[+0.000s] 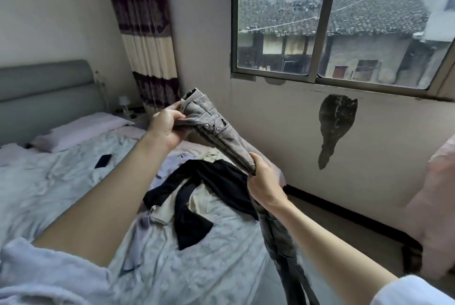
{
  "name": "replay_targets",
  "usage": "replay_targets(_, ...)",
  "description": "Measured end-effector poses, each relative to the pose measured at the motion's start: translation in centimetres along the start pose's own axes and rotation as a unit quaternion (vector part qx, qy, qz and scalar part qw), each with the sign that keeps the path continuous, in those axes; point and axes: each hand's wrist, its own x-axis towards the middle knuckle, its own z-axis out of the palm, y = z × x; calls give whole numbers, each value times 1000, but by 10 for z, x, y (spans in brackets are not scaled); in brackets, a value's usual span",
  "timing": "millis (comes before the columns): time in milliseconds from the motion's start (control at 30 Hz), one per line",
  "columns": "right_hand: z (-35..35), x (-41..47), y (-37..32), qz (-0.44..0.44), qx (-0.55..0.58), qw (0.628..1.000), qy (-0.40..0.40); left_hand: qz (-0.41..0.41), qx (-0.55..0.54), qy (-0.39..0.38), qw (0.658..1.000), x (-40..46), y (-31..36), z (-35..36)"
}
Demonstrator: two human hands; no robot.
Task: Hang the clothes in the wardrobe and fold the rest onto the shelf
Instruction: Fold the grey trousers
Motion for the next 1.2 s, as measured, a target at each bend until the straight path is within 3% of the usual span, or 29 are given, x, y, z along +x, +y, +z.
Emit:
replay_targets(67, 31, -7, -30, -47, 11, 998, -33, 14, 12, 19, 1000, -7, 24, -41)
replay_targets(133, 79, -20, -69, -80, 22, 982, -167, 29, 43, 75, 996, -20, 57, -101)
replay_targets(233, 136, -40, -95, -57, 26, 938, -340, 41, 146, 190, 970, -28, 79, -182)
replay_targets(367, 189, -52, -84, 23, -5, 923, -385, 27, 361, 280, 889, -36, 52, -275)
replay_targets(467, 212, -58, -66, 107, 22, 910, -399, 2, 404, 302, 864, -33, 21, -321)
replay_targets(633, 248, -52, -39, 250, 110, 883, -382, -7, 506, 267, 820, -7, -12, -356)
replay_targets(900, 325, -30, -24, 352, 240, 826, -369, 2, 622, 234, 748, 19, -36, -404)
replay_targets(1067, 370, -13, -32, 381, 363, 765, -370, -20, 642, 194, 742, 4, -60, -436)
replay_targets(1200, 405, -1, -35, 381, 355, 762, -384, -41, 637, 99, 764, -29, -106, -444)
